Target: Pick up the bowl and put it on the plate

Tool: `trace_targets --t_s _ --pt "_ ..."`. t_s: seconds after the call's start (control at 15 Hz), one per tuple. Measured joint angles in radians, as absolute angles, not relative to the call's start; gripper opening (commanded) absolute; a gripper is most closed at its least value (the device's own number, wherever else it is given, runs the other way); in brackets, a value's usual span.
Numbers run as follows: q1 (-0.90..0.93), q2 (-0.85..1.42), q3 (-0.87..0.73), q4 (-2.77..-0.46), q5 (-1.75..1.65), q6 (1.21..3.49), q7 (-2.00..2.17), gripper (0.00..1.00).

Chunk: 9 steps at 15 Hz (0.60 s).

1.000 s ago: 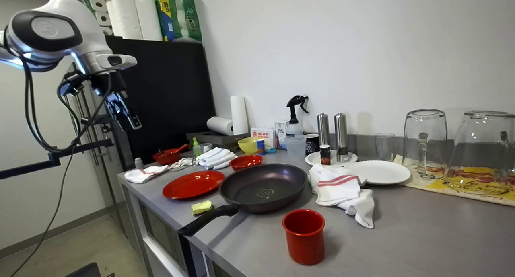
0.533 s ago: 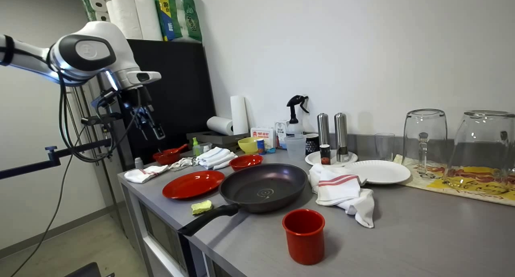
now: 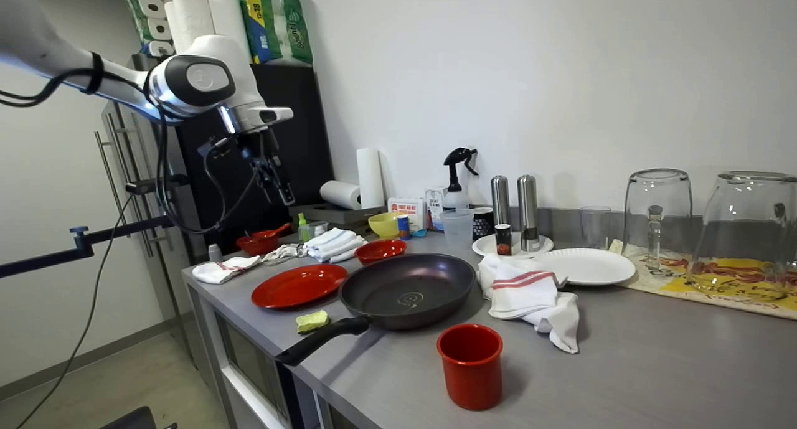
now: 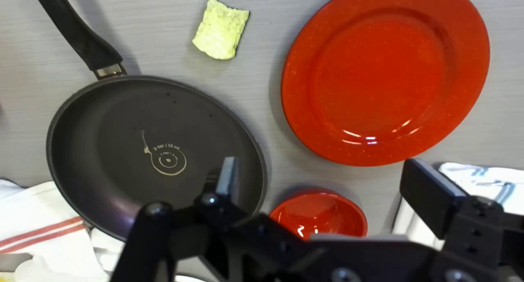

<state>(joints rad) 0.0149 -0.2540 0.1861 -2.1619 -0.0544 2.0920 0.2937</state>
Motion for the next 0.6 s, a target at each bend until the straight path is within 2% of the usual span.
trace_targets --t_s 0.6 --pt "0.026 -0.016 0.177 -1.857 -0.081 2.084 0.418 1.00"
